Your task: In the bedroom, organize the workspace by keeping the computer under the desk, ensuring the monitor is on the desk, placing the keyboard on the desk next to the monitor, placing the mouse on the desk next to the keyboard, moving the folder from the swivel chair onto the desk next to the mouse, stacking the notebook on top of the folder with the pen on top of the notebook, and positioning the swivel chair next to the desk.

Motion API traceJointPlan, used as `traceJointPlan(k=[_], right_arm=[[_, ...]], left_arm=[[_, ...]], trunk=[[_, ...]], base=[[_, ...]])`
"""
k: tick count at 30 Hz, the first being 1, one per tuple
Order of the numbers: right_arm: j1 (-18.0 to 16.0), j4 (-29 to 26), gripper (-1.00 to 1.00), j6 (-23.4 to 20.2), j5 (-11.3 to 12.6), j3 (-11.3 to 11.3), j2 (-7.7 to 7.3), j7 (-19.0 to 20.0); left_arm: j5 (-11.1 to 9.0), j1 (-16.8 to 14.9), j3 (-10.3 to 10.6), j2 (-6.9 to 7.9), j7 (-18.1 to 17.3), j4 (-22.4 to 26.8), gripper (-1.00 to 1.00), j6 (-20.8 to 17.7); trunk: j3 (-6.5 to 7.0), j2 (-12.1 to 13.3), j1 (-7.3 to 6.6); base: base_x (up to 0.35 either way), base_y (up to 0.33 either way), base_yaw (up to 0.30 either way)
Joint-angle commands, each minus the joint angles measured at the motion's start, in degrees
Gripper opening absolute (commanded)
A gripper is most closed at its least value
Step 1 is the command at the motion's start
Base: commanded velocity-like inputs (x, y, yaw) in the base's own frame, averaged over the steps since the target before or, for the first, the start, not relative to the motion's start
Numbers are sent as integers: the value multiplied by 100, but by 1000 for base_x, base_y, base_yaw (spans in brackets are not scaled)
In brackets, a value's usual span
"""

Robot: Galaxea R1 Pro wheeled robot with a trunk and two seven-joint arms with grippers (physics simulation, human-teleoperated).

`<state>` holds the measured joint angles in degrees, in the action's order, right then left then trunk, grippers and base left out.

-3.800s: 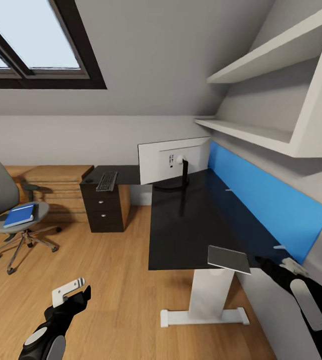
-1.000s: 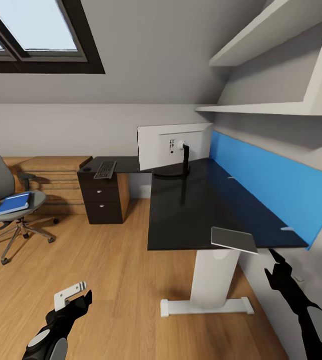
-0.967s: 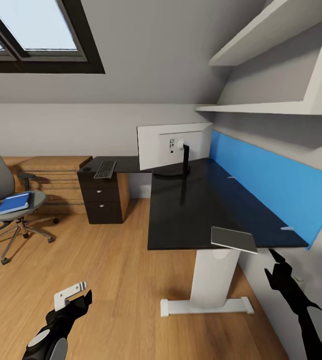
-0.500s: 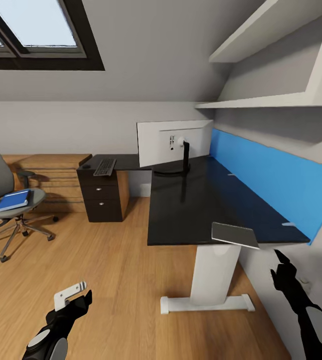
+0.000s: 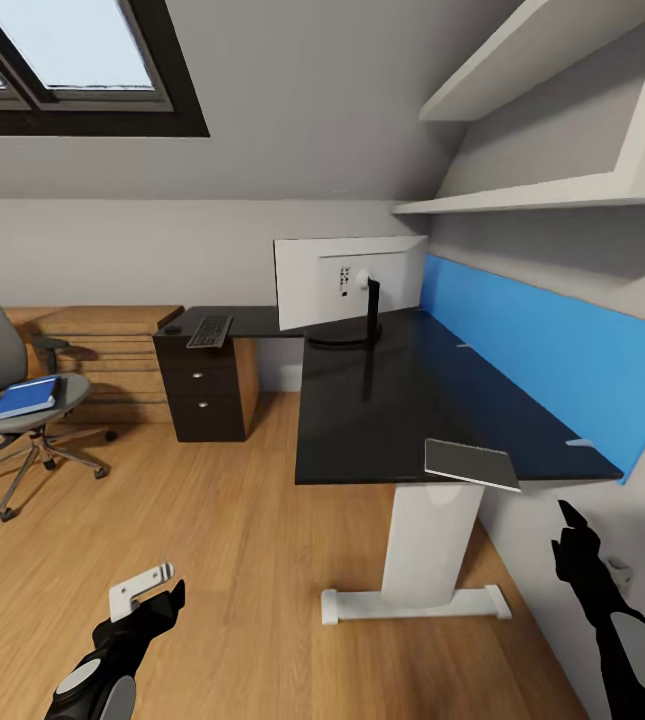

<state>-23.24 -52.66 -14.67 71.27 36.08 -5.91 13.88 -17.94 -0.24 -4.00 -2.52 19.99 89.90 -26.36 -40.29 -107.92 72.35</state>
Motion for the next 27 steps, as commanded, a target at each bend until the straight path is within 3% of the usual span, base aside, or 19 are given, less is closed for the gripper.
traceJointPlan(k=[1, 3, 8, 27], right_arm=[[-5, 2, 100, -48, 45, 14, 2, 11], [-5, 2, 100, -51, 47, 13, 2, 5], [-5, -5, 100, -220, 45, 3, 193, -4], [-5, -7, 100, -282, 36, -5, 291, -26]], left_arm=[[-60, -3, -3, -3, 27, 9, 100, -19], [-60, -3, -6, -1, 14, 10, 100, -14], [-67, -3, -3, 6, -15, 3, 100, -9], [-60, -3, 28, 6, -20, -5, 100, -10]], trunk=[[-5, -3, -1], [-5, -3, -1], [-5, -3, -1], [-5, -3, -1]], base=[[0, 0, 0], [0, 0, 0], [188, 0, 0], [118, 35, 0]])
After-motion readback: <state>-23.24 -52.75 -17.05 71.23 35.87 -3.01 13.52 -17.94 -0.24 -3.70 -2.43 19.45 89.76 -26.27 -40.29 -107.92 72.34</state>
